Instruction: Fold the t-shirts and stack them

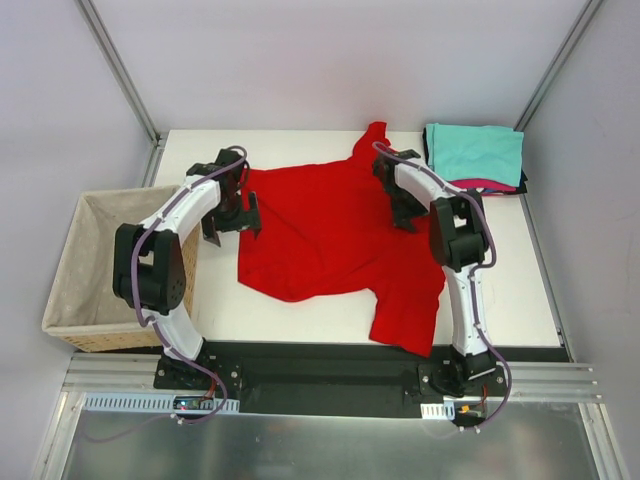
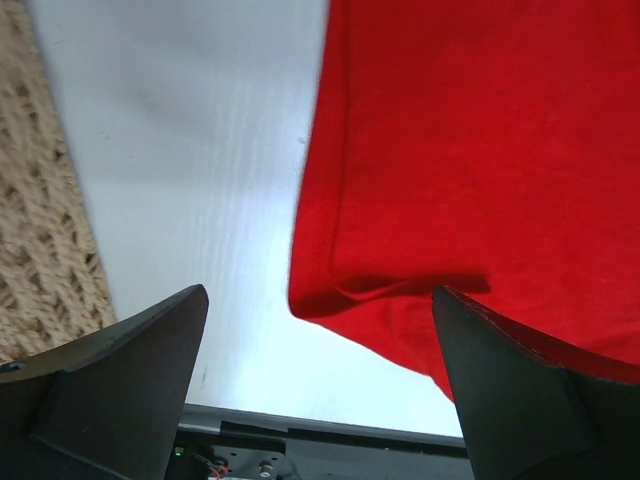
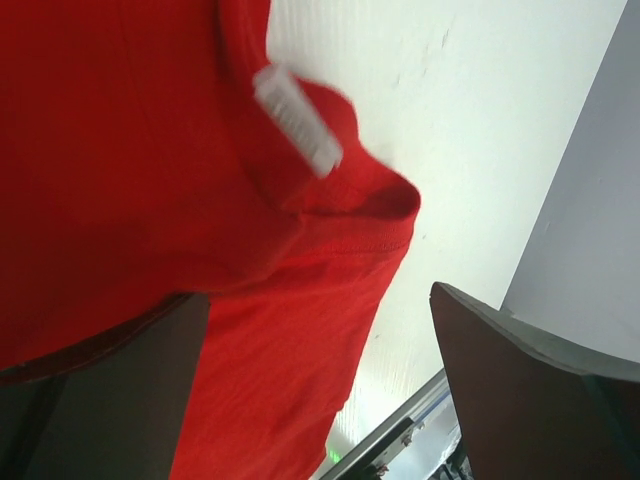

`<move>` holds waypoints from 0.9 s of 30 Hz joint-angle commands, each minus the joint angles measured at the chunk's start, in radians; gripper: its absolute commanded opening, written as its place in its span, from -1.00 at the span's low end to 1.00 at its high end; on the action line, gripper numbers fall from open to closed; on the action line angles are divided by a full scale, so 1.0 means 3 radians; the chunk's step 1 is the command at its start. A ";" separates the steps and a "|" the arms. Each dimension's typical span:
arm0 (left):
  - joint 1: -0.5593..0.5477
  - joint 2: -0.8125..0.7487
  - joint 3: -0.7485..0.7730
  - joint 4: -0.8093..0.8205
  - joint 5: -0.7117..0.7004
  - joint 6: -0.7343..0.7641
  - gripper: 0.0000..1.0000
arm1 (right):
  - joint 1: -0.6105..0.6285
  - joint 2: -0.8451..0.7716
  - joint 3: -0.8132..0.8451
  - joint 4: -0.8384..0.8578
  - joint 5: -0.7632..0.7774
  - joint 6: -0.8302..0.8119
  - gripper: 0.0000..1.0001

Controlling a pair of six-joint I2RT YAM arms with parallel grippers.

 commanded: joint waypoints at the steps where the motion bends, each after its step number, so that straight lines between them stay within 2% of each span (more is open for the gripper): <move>1: -0.0199 -0.0229 0.0227 -0.0026 0.0384 -0.0032 0.90 | 0.0162 -0.0699 -0.0414 0.0045 -0.0155 0.0074 0.94; 5: -0.0291 -0.0342 0.0233 0.0030 0.0825 -0.0047 0.91 | 0.0331 -0.1344 -0.0942 0.0473 -0.0400 0.0064 0.93; 9: -0.0399 -0.0373 -0.0002 0.0280 0.1300 -0.0159 0.84 | 0.0434 -0.1631 -0.1157 0.0521 -0.0417 0.0089 0.93; 16: -0.0501 -0.0347 -0.0600 0.0495 0.1153 -0.0349 0.45 | 0.0485 -0.1820 -0.1448 0.0510 -0.0294 0.0120 0.94; 17: -0.0501 -0.0327 -0.0631 0.0511 0.1153 -0.0359 0.33 | 0.0485 -0.1891 -0.1489 0.0541 -0.0304 0.0130 0.94; 20: -0.0517 -0.0265 -0.0708 0.0562 0.1132 -0.0385 0.20 | 0.0480 -0.1953 -0.1571 0.0567 -0.0309 0.0146 0.94; 27: -0.0563 -0.0092 -0.0682 0.0583 0.1122 -0.0400 0.12 | 0.0490 -0.2020 -0.1663 0.0587 -0.0299 0.0171 0.94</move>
